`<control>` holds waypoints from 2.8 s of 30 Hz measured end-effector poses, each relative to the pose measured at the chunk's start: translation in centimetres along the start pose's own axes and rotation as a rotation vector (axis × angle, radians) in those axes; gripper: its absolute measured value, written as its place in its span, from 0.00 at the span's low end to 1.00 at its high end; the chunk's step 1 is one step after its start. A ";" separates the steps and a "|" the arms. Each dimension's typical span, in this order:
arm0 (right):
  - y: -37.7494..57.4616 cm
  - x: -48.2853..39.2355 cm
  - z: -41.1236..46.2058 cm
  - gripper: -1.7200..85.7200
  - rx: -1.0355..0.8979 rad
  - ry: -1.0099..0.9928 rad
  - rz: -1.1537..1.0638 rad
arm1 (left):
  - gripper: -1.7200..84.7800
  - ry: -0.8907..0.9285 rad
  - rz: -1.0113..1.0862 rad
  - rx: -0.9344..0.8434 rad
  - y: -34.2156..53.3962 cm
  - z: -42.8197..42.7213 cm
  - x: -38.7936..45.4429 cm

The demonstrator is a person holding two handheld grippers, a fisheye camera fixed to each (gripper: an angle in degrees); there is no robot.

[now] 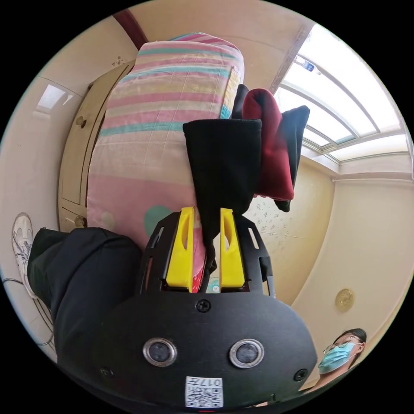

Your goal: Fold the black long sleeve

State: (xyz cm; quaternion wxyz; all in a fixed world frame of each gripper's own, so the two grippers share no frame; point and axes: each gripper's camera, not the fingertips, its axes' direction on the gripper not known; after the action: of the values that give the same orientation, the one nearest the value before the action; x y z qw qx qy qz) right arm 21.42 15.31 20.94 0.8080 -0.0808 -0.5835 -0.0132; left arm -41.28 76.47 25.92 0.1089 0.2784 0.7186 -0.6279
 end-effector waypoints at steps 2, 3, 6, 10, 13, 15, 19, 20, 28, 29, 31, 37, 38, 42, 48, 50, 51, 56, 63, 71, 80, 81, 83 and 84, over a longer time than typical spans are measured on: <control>0.1 0.8 -0.5 0.02 -0.001 -0.007 0.002 | 0.15 0.034 0.018 0.002 0.3 0.4 -1.3; 0.1 1.3 -0.9 0.02 -0.005 -0.016 0.005 | 0.15 0.062 0.014 0.003 0.5 0.9 -2.4; 0.4 2.9 -2.0 0.02 0.000 -0.053 0.020 | 0.14 0.039 0.007 0.001 1.2 1.7 -4.7; 0.9 4.4 -3.3 0.02 0.005 -0.081 0.019 | 0.08 0.048 0.025 0.008 4.0 1.5 -8.1; 1.2 4.9 -4.0 0.02 0.002 -0.077 0.008 | 0.07 0.074 0.145 -0.035 6.9 1.8 -7.4; 1.3 5.3 -4.3 0.02 0.000 -0.080 0.003 | 0.06 0.026 0.283 -0.048 9.5 2.4 -4.5; 2.0 6.4 -5.1 0.02 0.017 -0.098 -0.007 | 0.06 -0.002 0.740 -0.067 18.9 8.2 5.0; 2.1 6.6 -5.2 0.02 0.019 -0.099 -0.007 | 0.06 0.016 0.801 -0.092 20.6 9.8 6.2; 3.1 7.5 -6.1 0.02 0.030 -0.094 -0.017 | 0.07 0.108 1.346 -0.819 58.9 41.5 2.5; 3.2 7.6 -6.2 0.02 0.030 -0.099 -0.015 | 0.08 0.089 1.328 -0.887 61.2 43.2 0.3; 3.4 8.0 -6.2 0.02 0.031 -0.111 -0.009 | 0.10 0.039 1.247 -1.052 68.0 47.1 -9.3; 3.9 9.0 -5.7 0.02 0.028 -0.154 0.008 | 0.11 -0.177 1.133 -0.979 69.5 44.8 -24.4; 3.9 9.0 -5.6 0.02 0.029 -0.156 0.007 | 0.11 -0.197 1.123 -0.957 68.9 44.3 -25.2; 4.3 8.7 -4.8 0.02 0.033 -0.145 0.001 | 0.12 -0.379 1.119 -0.746 64.1 39.5 -29.2; 4.6 7.8 -3.1 0.02 0.031 -0.132 -0.001 | 0.13 -0.606 1.162 -0.691 62.0 39.1 -35.2; 4.7 7.2 -2.4 0.02 0.033 -0.112 -0.004 | 0.11 -0.717 1.096 -0.773 62.1 41.5 -38.6; 4.7 6.8 -1.8 0.02 0.027 -0.097 -0.003 | 0.09 -0.714 1.096 -0.757 62.2 41.8 -39.2; 3.8 3.3 0.2 0.02 -0.048 0.056 0.006 | 0.08 -0.795 1.102 -0.821 63.6 44.2 -40.5; 11.0 -4.8 -1.2 0.02 0.076 0.396 0.018 | 0.02 -0.856 1.239 -0.801 66.1 42.4 -44.1; 7.2 -5.2 6.3 0.02 -0.104 0.519 0.061 | 0.01 -0.876 1.257 -0.857 65.3 50.8 -45.7; -1.1 -3.6 13.7 0.02 -0.082 0.503 0.115 | 0.01 -0.930 1.385 -0.884 64.7 63.8 -43.8; -1.2 -4.5 14.8 0.02 -0.080 0.558 0.094 | 0.01 -0.932 1.420 -0.860 64.8 64.7 -43.6; -0.9 -6.2 16.2 0.02 -0.067 0.640 0.046 | 0.01 -0.951 1.452 -0.847 64.8 65.9 -42.9; -0.9 -6.9 16.8 0.02 -0.069 0.669 0.032 | 0.01 -0.955 1.462 -0.850 64.6 66.1 -42.3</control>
State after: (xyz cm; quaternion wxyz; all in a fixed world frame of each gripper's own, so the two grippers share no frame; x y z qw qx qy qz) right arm 3.33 16.39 19.63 0.9516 -0.1084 -0.2840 -0.0459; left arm 15.39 5.28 -19.51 0.8440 0.3095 0.4151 -0.1401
